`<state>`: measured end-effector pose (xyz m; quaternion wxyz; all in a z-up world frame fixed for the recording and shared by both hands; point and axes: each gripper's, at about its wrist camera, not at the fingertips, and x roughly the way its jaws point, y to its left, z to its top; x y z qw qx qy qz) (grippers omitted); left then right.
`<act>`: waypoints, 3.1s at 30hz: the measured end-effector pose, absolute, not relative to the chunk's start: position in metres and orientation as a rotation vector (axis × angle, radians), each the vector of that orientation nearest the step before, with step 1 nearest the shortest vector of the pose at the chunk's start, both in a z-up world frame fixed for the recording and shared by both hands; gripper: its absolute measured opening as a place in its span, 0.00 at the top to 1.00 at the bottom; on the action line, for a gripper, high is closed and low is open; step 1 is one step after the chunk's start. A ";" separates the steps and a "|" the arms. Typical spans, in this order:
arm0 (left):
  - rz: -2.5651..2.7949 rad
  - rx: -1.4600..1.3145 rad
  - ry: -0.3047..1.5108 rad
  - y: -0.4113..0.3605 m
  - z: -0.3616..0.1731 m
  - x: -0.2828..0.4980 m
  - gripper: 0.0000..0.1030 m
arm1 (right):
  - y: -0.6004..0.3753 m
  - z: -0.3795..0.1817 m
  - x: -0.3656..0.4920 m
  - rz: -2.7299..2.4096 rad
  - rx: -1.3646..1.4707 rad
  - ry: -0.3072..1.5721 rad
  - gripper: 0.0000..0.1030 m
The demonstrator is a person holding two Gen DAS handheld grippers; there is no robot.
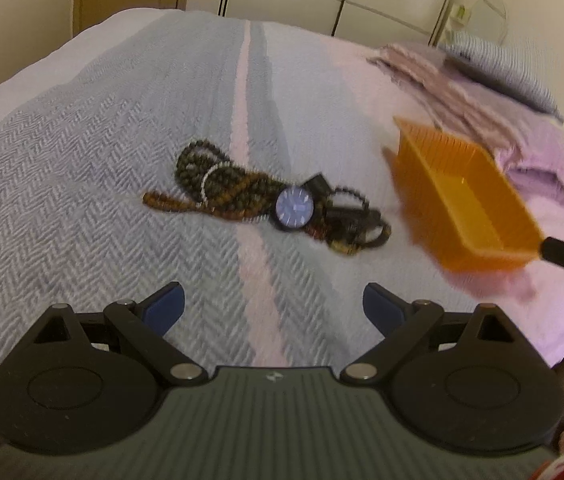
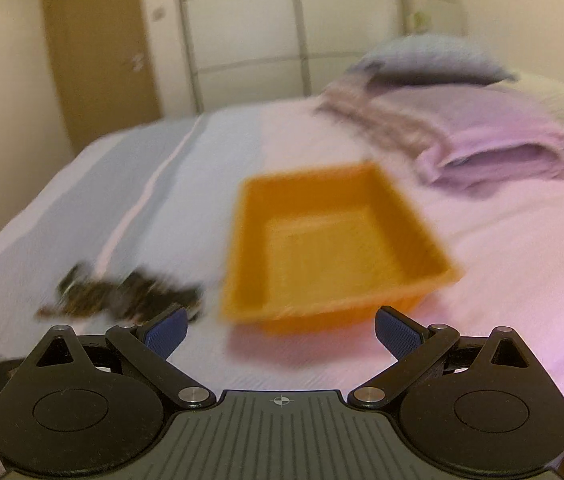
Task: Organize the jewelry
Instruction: 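Grasp the orange tray rim with the right gripper and tilt it up, then grasp a black ring bracelet from the jewelry pile with the left gripper while the right holds the tray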
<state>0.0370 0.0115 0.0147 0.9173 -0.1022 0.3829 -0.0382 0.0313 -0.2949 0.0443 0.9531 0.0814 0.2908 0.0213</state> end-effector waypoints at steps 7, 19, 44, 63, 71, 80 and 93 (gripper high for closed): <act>-0.090 -0.271 0.761 0.016 0.013 0.057 0.07 | -0.371 0.037 0.080 -0.110 0.149 0.576 0.23; -0.111 -0.215 0.729 -0.001 0.008 0.078 0.07 | -0.418 -0.017 0.129 -0.054 0.185 0.703 0.69; -0.112 -0.218 0.756 0.004 0.002 0.087 0.07 | -0.415 -0.017 0.149 -0.025 0.254 0.766 0.94; -0.396 0.132 0.752 -0.030 -0.003 0.130 0.47 | -0.352 0.030 0.137 -0.067 -0.136 0.677 0.96; -0.464 0.348 0.769 -0.079 -0.031 0.151 0.81 | -0.353 0.031 0.138 -0.058 -0.139 0.677 0.96; -0.482 0.464 0.756 -0.095 -0.040 0.158 0.87 | -0.354 0.029 0.138 -0.050 -0.141 0.671 0.96; -0.481 0.320 0.719 -0.080 0.006 0.150 0.93 | -0.354 0.030 0.135 -0.046 -0.134 0.668 0.96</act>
